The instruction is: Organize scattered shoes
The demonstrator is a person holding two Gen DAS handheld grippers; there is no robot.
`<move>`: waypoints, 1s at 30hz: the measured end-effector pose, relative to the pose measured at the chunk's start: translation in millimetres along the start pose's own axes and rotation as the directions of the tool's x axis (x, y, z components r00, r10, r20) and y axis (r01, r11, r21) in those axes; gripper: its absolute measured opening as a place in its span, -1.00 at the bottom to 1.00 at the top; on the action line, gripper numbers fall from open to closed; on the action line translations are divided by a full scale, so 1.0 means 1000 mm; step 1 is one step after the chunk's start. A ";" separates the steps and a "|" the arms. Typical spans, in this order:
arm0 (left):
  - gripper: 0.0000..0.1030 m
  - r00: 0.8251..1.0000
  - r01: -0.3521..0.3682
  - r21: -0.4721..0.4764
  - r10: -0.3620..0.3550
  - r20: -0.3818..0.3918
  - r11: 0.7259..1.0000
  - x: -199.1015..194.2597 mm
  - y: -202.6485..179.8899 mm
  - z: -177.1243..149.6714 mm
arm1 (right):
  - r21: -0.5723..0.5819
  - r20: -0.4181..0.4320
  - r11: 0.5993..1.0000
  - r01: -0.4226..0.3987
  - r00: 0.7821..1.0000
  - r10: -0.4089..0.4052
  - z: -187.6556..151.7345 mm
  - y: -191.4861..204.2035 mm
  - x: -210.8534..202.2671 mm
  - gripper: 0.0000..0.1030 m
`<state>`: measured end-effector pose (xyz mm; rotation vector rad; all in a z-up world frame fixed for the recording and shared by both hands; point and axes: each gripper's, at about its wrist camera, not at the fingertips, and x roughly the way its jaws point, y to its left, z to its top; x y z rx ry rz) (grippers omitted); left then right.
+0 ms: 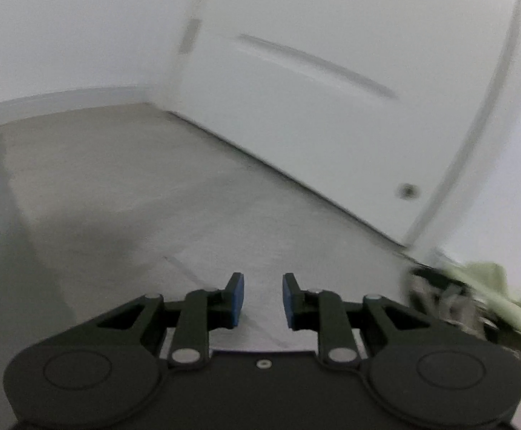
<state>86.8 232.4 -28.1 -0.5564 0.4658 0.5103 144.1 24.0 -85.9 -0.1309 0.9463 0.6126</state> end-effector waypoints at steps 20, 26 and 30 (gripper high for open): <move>-0.49 0.994 0.090 -0.107 -0.096 -0.050 0.990 0.010 0.018 0.001 | -0.095 0.124 0.990 -0.102 0.986 0.113 0.056 0.003 0.012 0.04; -0.48 0.994 0.085 -0.065 -0.089 -0.059 0.994 0.014 0.007 0.001 | 0.067 0.236 0.997 0.041 0.970 -0.055 0.072 -0.062 -0.005 0.56; -0.48 0.994 0.082 -0.056 -0.086 -0.062 0.995 0.015 0.007 0.000 | 0.142 0.172 0.988 0.054 0.982 -0.079 0.069 -0.084 0.018 0.56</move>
